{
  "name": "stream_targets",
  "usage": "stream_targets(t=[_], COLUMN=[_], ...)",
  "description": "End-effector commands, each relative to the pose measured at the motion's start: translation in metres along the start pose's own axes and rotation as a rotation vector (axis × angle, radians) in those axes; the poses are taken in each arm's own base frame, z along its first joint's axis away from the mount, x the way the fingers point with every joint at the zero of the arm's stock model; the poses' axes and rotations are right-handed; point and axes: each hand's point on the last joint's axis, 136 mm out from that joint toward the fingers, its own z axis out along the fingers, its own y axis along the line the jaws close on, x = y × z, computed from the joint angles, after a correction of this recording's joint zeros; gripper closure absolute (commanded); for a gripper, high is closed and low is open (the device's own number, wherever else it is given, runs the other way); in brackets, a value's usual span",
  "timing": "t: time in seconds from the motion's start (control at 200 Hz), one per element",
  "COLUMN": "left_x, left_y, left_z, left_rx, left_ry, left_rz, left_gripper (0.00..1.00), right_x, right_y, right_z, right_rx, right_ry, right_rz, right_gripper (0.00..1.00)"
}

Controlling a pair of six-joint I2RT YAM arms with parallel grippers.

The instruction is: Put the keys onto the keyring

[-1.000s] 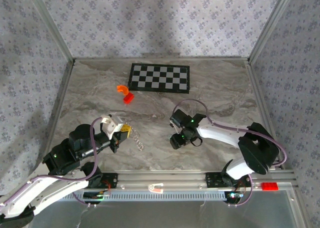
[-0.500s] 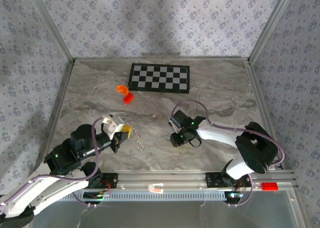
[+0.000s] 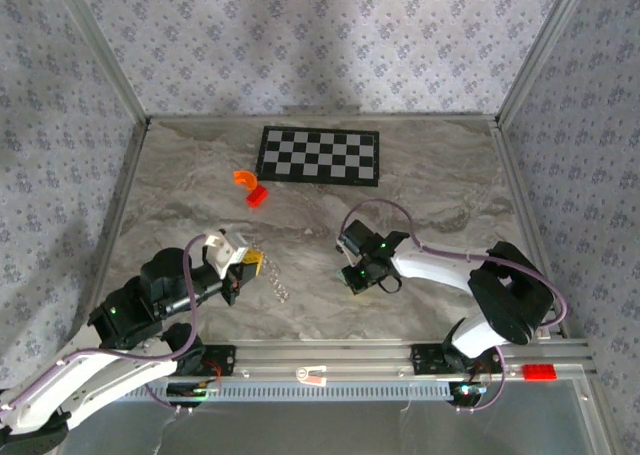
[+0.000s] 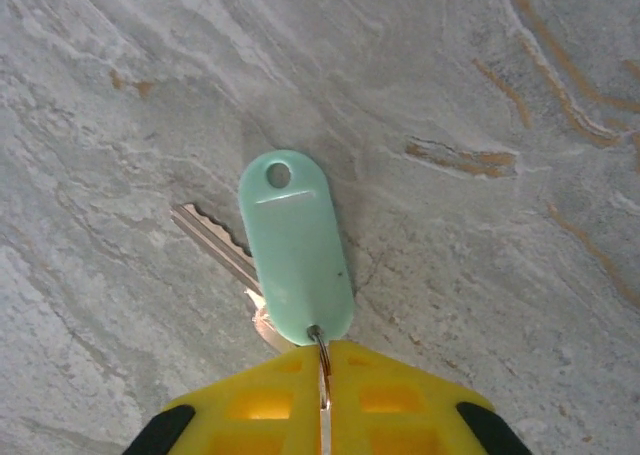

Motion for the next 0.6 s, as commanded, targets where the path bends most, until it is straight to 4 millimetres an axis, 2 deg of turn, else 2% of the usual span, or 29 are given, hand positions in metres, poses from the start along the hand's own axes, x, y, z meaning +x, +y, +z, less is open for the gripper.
stream_targets(t=[0.0,0.185,0.335,0.595], left_x=[-0.016,-0.017,-0.017,-0.02], left_y=[-0.006,-0.006,-0.007,-0.007], left_z=[-0.004,-0.005,-0.007,-0.01], left_rx=[0.029,0.033,0.038,0.039], left_ry=[-0.066,-0.068,-0.074,-0.086], left_rz=[-0.01,-0.01,-0.013,-0.013], left_gripper=[1.0,1.0,1.0,1.0], right_x=[0.0,0.001,0.014,0.028], right_y=[-0.002,-0.002,-0.014,-0.014], right_z=[-0.003,-0.007,-0.014,-0.023], right_rx=[0.037,0.066,0.151,0.187], right_ry=[0.028,0.068,0.199,0.333], right_rz=[-0.026,-0.041,-0.039,-0.051], right_gripper=[0.94,1.0,1.0,1.0])
